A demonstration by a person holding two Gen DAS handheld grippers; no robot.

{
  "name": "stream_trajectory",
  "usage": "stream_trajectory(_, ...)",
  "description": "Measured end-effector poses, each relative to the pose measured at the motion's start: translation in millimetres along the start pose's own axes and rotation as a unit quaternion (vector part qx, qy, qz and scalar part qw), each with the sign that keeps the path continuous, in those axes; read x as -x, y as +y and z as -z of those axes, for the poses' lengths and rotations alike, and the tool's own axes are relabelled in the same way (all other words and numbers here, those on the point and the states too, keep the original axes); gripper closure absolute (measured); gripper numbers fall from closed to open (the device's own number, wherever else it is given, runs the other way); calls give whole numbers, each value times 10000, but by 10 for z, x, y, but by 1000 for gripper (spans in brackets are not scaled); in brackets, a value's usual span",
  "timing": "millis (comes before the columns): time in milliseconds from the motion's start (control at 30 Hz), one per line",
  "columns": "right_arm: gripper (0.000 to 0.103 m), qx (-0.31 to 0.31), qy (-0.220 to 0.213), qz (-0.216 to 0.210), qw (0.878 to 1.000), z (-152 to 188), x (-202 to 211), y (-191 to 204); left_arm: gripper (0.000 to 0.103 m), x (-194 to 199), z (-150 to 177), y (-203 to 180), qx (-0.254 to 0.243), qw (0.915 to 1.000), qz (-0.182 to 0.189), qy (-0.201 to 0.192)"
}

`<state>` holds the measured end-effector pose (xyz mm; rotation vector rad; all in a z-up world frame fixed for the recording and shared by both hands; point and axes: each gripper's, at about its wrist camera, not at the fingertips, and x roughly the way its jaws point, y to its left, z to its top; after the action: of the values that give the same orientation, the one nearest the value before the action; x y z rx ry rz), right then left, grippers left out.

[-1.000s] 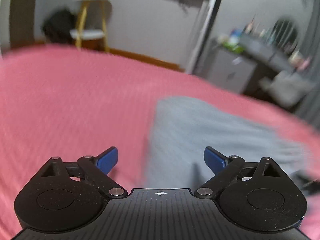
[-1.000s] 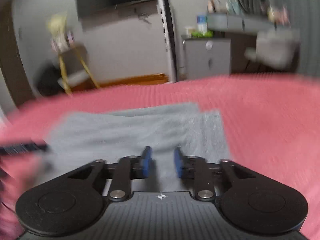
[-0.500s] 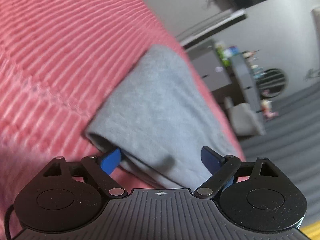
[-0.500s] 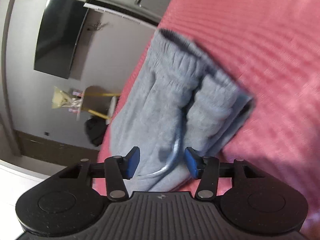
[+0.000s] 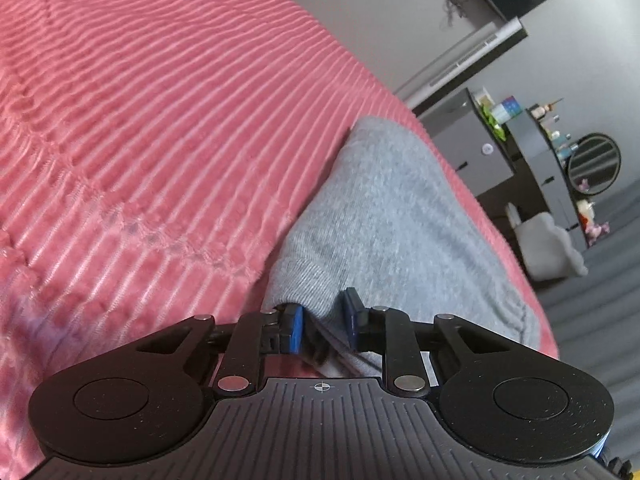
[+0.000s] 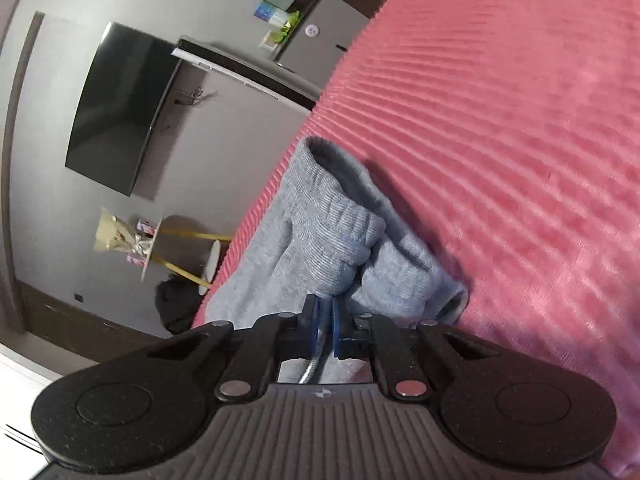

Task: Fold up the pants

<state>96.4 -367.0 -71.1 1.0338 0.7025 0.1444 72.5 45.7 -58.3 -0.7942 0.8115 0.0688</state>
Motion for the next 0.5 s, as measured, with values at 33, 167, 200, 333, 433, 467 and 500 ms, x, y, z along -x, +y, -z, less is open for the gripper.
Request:
stream_trajectory(33, 99, -106, 50, 17, 9999, -8, -47, -47, 79, -34, 8, -11, -65, 10000, -53, 5)
stream_trajectory(167, 100, -1, 110, 144, 9998, -26, -154, -95, 73, -94, 1, -96, -303, 9994, -191, 12)
stream_trajectory(200, 100, 67, 144, 195, 9997, -27, -143, -66, 70, -58, -8, -77, -320, 9992, -221, 70)
stream_trajectory(333, 99, 691, 114, 471, 9964, -15, 37, 134, 33, 116, -25, -74, -740, 9941, -738, 283)
stream_trajectory(433, 94, 1205, 25, 798, 9895, 50, 256, 164, 27, 257, 140, -104, -1685, 9732, -1550, 234)
stream_trajectory(467, 85, 1545, -27, 1165, 9811, 98, 307, 188, 27, 312, 217, -103, -1857, 9695, -1578, 276)
stream_trajectory(500, 66, 1896, -56, 1645, 9680, 153, 330, 209, 26, 367, 286, -98, -1943, 9686, -1518, 331)
